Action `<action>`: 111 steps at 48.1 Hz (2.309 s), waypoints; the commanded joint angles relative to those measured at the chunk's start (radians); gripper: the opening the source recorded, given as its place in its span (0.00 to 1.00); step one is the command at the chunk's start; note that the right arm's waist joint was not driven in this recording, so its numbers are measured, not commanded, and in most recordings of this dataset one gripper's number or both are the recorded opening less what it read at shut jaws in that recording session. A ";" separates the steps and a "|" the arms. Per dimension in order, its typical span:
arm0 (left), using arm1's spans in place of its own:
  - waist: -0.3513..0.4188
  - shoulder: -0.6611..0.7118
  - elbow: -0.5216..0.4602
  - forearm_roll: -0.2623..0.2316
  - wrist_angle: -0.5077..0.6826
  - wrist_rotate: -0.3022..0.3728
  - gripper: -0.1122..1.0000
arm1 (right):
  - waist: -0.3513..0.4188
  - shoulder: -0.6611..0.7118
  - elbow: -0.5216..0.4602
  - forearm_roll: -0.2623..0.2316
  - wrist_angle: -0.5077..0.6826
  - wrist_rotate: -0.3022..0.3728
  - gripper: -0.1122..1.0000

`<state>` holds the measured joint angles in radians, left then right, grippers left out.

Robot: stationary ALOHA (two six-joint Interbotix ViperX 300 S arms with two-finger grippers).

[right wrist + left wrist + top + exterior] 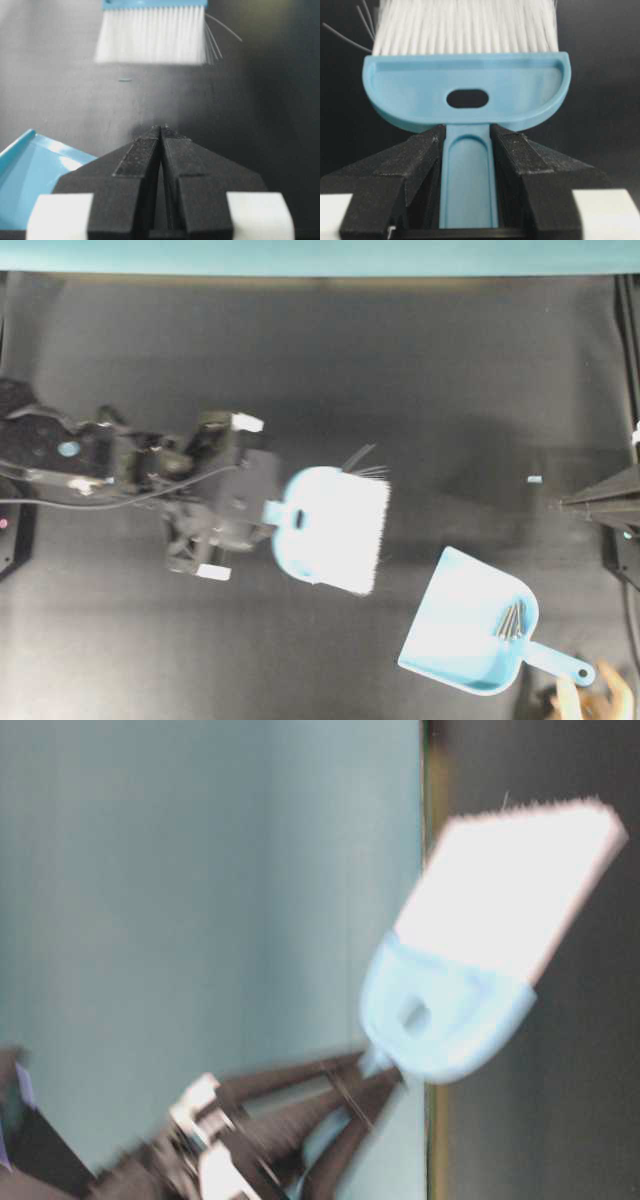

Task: Hold the dustpan with a person, while the left arm uses a hand brush to gather the screws into the dustpan.
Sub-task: 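Carry the brush back left and lower it onto the table, then open the left gripper and release the brush handle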

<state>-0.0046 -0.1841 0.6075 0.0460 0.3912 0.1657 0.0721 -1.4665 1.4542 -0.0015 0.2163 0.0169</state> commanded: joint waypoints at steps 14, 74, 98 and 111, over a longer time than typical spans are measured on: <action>0.021 -0.029 0.147 0.003 -0.290 -0.003 0.38 | 0.000 0.003 -0.006 -0.002 -0.005 -0.006 0.10; -0.005 0.117 0.175 0.003 -0.382 -0.057 0.38 | 0.000 0.002 -0.005 0.000 -0.005 -0.006 0.10; -0.009 0.101 0.198 0.003 -0.451 -0.055 0.83 | 0.000 0.002 -0.005 0.000 -0.005 -0.006 0.10; -0.003 -0.080 0.235 0.003 -0.453 -0.054 0.82 | 0.000 0.002 -0.005 0.000 -0.005 -0.006 0.10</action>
<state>-0.0138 -0.1871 0.8360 0.0476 -0.0522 0.1089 0.0721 -1.4696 1.4557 -0.0015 0.2163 0.0169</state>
